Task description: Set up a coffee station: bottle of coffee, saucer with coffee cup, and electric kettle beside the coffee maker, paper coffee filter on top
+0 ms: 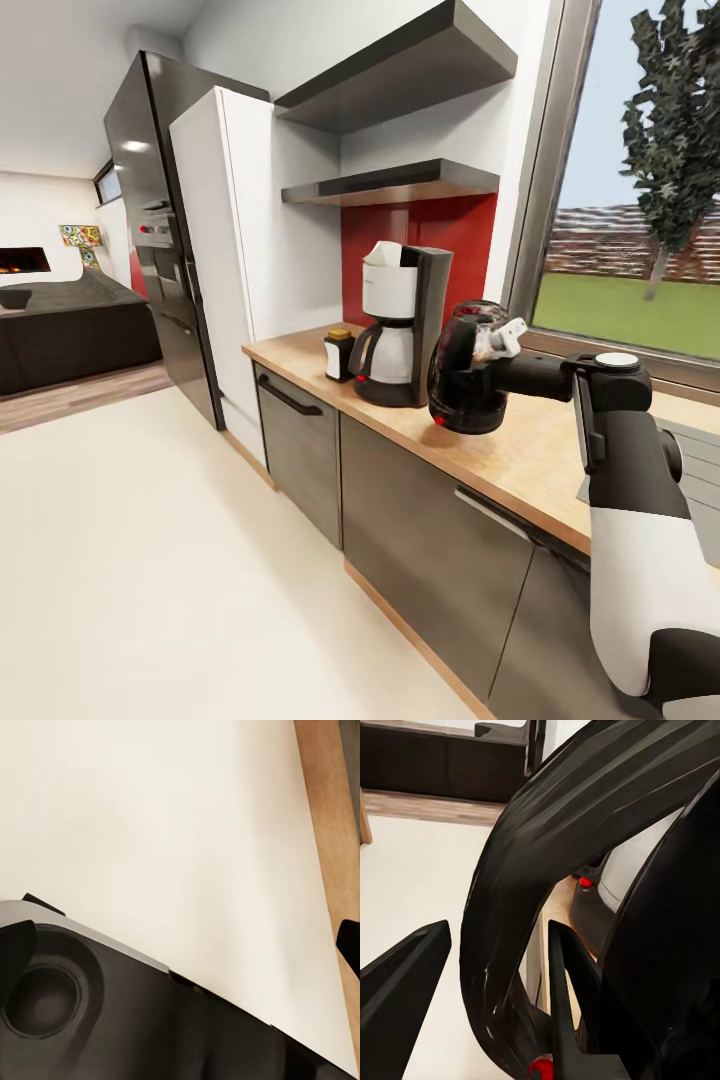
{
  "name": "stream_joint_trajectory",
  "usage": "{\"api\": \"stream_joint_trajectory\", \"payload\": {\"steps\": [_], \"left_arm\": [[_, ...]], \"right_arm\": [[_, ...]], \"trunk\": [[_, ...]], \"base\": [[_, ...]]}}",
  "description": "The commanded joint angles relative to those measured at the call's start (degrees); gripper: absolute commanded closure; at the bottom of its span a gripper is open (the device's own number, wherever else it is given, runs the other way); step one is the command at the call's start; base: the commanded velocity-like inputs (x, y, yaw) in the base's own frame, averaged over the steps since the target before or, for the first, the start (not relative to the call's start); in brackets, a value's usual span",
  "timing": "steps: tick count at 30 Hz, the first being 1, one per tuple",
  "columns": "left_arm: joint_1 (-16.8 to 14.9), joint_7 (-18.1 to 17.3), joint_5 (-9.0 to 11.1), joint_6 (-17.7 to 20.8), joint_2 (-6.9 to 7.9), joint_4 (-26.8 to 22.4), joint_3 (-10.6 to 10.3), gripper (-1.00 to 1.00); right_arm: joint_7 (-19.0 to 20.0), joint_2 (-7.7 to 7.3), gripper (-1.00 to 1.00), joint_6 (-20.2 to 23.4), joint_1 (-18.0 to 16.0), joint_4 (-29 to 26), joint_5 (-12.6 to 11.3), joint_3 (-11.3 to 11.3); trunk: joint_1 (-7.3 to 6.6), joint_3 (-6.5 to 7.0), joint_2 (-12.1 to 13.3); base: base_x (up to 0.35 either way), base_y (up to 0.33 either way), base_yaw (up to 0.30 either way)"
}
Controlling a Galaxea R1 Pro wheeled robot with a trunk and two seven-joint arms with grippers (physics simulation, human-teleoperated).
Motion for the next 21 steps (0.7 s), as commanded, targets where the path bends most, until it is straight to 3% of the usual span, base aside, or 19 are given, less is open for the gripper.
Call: {"api": "stream_joint_trajectory", "payload": {"steps": [1, 5, 17, 21], "left_arm": [[0.02, -0.20, -0.35, -0.09, 0.00, -0.06, 0.45, -1.00], [0.02, -0.27, -0.35, -0.10, 0.00, -0.05, 0.45, -1.00], [0.02, -0.20, -0.35, -0.10, 0.00, -0.05, 0.45, -1.00], [0.02, -0.18, -0.35, -0.10, 0.00, -0.07, 0.45, -1.00]], "right_arm": [[0.59, 0.02, 1.00, 0.36, -0.07, -0.07, 0.22, -0.08], [0.59, 0.02, 1.00, 0.36, -0.07, -0.06, 0.22, -0.08], [0.59, 0.02, 1.00, 0.36, -0.07, -0.05, 0.23, -0.08], [0.59, 0.02, 1.00, 0.36, -0.07, -0.05, 0.24, -0.08]], "trunk": [[0.00, -0.05, -0.03], [0.88, -0.76, -1.63], [1.10, -0.94, -2.03], [1.98, -1.66, -3.64]], "base": [[0.002, 0.001, 0.000], [0.000, 0.000, 0.000], [0.000, 0.000, 0.000], [0.000, 0.000, 0.000]]}}
